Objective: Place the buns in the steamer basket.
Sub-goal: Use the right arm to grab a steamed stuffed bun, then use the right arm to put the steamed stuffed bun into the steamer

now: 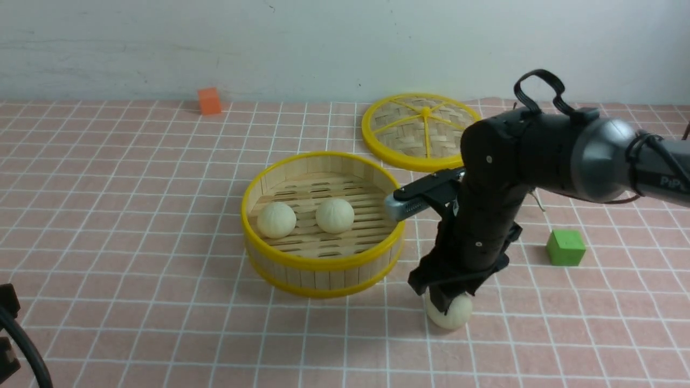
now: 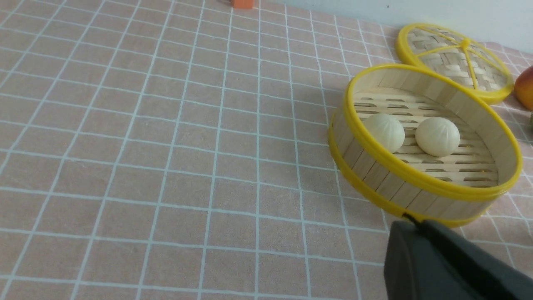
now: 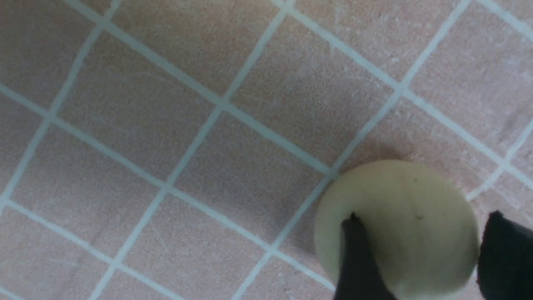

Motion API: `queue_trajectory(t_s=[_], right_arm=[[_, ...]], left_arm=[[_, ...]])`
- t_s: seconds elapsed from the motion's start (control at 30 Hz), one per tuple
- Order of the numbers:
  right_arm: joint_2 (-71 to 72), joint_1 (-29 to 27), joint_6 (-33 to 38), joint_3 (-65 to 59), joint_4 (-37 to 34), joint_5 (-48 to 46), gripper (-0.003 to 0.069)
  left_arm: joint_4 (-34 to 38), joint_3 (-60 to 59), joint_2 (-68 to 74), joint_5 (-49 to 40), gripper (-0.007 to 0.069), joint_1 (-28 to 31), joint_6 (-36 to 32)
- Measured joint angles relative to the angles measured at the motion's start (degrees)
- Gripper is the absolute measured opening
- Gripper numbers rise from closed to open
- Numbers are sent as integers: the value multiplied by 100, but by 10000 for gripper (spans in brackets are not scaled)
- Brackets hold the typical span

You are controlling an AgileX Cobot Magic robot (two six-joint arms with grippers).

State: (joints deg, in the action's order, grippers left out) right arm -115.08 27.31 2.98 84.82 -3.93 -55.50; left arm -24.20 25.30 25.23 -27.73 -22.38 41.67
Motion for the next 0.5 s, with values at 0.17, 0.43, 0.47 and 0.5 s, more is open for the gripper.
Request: queue_trajectory(t_s=[0.17,0.43,0.47,0.5], right_arm=[[-30,15,61,77,0,-85,112],[-17,15,321,1461,-23,-639,18],[-24,27,337,1772,-85,-507,18],[-46,35,375,2022,-143,-347,18]], left_arm=[[0,0,0,0,-11,0,0],[-22,0,0,0,-11,0,0],[-22,0,0,8,-12,0,0],[-26,0,0,29,-12,0,0]])
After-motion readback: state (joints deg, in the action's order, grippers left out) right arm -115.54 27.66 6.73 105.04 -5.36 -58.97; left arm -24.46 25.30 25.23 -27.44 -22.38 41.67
